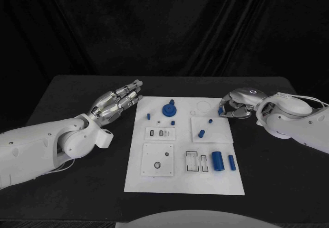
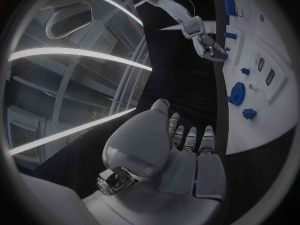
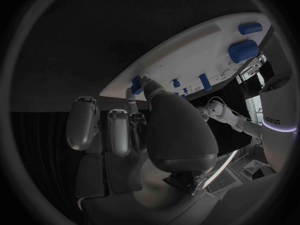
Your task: Assemble the parts on the task board
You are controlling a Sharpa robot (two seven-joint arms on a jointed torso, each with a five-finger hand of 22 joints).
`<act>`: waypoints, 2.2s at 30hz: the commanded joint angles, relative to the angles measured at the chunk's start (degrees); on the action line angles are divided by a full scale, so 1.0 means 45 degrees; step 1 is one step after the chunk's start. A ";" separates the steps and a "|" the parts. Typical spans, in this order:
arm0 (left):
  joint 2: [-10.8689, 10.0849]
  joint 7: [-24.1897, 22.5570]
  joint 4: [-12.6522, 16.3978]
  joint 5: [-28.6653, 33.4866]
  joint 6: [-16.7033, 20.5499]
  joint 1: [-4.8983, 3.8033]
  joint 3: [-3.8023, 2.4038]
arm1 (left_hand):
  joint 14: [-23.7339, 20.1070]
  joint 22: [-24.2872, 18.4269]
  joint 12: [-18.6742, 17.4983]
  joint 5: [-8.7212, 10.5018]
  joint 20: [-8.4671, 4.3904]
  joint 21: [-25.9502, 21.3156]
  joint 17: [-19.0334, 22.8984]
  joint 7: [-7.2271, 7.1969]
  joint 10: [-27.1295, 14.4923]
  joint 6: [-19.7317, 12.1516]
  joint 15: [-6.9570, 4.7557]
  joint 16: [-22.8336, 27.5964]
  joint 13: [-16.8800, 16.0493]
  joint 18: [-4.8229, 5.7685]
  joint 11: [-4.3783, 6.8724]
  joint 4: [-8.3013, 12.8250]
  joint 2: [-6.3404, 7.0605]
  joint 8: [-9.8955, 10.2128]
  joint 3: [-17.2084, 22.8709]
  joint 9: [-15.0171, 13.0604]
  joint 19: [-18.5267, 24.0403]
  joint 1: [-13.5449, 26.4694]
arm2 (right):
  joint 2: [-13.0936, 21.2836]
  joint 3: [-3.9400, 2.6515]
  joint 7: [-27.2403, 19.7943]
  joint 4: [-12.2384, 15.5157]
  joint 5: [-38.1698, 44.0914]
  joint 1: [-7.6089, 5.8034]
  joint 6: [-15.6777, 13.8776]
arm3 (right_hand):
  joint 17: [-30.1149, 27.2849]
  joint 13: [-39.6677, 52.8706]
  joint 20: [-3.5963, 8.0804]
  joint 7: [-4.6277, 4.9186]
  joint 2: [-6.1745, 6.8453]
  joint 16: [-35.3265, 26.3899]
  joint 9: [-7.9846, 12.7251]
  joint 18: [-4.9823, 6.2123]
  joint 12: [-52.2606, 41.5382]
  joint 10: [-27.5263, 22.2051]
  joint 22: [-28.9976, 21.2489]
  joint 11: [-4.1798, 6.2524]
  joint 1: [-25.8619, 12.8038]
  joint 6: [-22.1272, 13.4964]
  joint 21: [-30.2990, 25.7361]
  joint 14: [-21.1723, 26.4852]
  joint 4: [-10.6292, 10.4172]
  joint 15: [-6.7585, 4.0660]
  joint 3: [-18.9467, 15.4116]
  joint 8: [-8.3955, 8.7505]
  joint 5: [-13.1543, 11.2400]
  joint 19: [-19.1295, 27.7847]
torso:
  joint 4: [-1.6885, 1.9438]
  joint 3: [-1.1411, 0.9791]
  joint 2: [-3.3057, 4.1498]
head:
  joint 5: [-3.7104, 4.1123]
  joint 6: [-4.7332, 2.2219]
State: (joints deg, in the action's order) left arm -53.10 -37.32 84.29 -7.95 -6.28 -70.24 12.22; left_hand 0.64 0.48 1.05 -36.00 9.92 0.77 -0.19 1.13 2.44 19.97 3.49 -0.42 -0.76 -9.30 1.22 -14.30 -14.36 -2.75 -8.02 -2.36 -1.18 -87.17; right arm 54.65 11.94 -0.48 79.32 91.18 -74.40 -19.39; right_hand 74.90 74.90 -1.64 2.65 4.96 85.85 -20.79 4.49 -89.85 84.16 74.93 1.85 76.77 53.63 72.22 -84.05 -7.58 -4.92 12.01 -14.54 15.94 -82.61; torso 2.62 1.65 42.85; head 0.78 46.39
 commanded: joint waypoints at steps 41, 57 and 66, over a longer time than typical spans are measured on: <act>-0.0008 0.0048 0.0003 -0.0042 -0.0121 0.0030 -0.0008 | -0.0018 0.0018 -0.0021 -0.0071 0.0130 0.0042 -0.0015 0.0054 0.0005 -0.0116 0.0081 0.0006 0.0012 -0.0223 -0.0106 0.0028 -0.0054 -0.0023 0.0121 0.0006 -0.0007 -0.0142 | -0.1468 -0.0007 0.0844 0.2927 0.0080 -0.0272 -0.1110 | 0.2107 0.3355 0.0289 -0.0096 -0.0038 -0.0099 -0.1272 -0.0117 -0.0033 0.1298 0.2090 0.0218 -0.0054 0.0359 -0.0184 -0.1051 0.0168 -0.0268 0.0115 -0.1054 0.1873 -0.0110 | 0.0034 0.0035 0.0019 | -0.0113 0.0135; 0.0114 0.0034 -0.0053 -0.0042 -0.0149 0.0031 -0.0007 | -0.0016 0.0018 -0.0019 -0.0070 0.0140 0.0043 -0.0016 0.0061 0.0008 -0.0117 0.0089 0.0005 0.0011 -0.0224 -0.0114 0.0051 -0.0050 -0.0025 0.0164 0.0005 -0.0009 -0.0146 | -0.3035 -0.0007 0.1679 0.2481 0.0514 0.0163 -0.0396 | 0.2011 0.3355 0.0258 -0.0009 0.0009 -0.0178 -0.1311 -0.0078 -0.0033 0.1298 0.2039 0.0151 -0.0093 0.0290 -0.0395 -0.1030 0.0236 -0.0221 0.0163 -0.1014 0.2044 -0.0048 | -0.0014 0.0014 -0.0005 | -0.0188 0.0207; 0.0176 0.0022 -0.0091 -0.0042 -0.0185 0.0031 -0.0007 | -0.0015 0.0017 -0.0021 -0.0072 0.0142 0.0042 -0.0017 0.0063 0.0003 -0.0124 0.0092 0.0004 0.0012 -0.0224 -0.0116 0.0058 -0.0052 -0.0024 0.0179 0.0005 -0.0008 -0.0147 | -0.3240 -0.0007 0.2194 0.2421 0.0528 0.0323 0.0226 | 0.1946 0.3355 0.0243 0.0022 0.0030 -0.0232 -0.1316 -0.0050 -0.0033 0.1298 0.1998 0.0122 -0.0125 0.0259 -0.0545 -0.1015 0.0253 -0.0199 0.0169 -0.0987 0.2008 0.0002 | 0.0008 0.0015 -0.0007 | -0.0125 0.0216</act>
State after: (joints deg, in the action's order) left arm -52.42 -36.55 83.87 -7.96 -6.32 -70.16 12.22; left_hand 0.64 0.48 1.05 -36.00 10.34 0.77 -0.19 1.34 2.44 19.76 3.49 -0.42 -0.76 -9.29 1.23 -14.06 -14.57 -2.75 -7.47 -2.36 -1.19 -87.38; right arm 40.10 11.94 6.37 90.25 92.96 -73.11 -20.61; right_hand 74.90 74.91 -0.41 2.55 5.42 85.19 -21.59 4.48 -89.85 83.94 74.91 2.86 76.14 54.55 69.95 -84.05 -6.39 -5.74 12.41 -18.43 24.85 -83.02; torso 2.72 1.71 42.85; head 0.29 47.32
